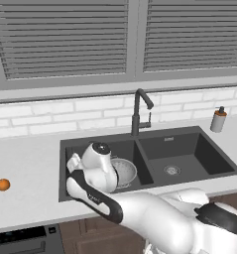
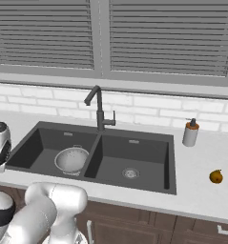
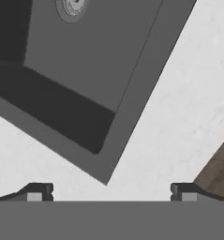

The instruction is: Put the colander in the sink, put the pear, tangerine in the colander, and turn on the sink faucet and pour water over the colander.

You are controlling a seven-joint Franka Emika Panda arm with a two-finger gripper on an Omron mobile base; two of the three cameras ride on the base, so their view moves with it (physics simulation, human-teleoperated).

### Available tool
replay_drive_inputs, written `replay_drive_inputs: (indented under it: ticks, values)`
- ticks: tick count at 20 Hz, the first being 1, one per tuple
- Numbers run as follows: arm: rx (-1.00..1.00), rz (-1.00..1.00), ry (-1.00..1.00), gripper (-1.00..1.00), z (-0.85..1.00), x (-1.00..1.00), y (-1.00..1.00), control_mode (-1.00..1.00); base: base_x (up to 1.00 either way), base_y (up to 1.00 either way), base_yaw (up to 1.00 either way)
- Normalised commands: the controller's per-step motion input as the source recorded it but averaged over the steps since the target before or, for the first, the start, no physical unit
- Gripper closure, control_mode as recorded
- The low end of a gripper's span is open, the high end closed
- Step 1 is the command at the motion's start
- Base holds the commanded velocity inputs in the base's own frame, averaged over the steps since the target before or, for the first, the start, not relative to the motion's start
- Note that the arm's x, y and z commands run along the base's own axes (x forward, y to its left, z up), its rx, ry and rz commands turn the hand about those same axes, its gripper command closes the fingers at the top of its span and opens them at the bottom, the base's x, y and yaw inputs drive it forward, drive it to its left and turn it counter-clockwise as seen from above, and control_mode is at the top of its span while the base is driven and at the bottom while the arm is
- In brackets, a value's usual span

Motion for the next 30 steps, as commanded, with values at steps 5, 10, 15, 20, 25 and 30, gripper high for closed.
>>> replay_drive_inputs:
  ticks: [5, 10, 15, 20, 25, 30]
  values:
    - [-0.16, 0.4, 0.01, -1.0, 0.35, -0.01, 0.77, -1.0, 0.0, 0.0, 0.0]
    - [-0.12, 0.33, 0.01, -1.0, 0.32, 0.14, 0.57, -1.0, 0.0, 0.0, 0.0]
    - [-0.02, 0.37, -0.11, -1.0, 0.04, 0.05, 0.13, -1.0, 0.0, 0.0, 0.0]
    - [0.0, 0.37, -0.14, -1.0, 0.0, 0.08, 0.22, -1.0, 0.0, 0.0, 0.0]
    - [-0.01, 0.33, -0.25, -1.0, 0.0, 0.05, 0.37, -1.0, 0.0, 0.0, 0.0]
    - [0.0, 0.29, -0.25, -1.0, 0.0, 0.02, 0.39, -1.0, 0.0, 0.0, 0.0]
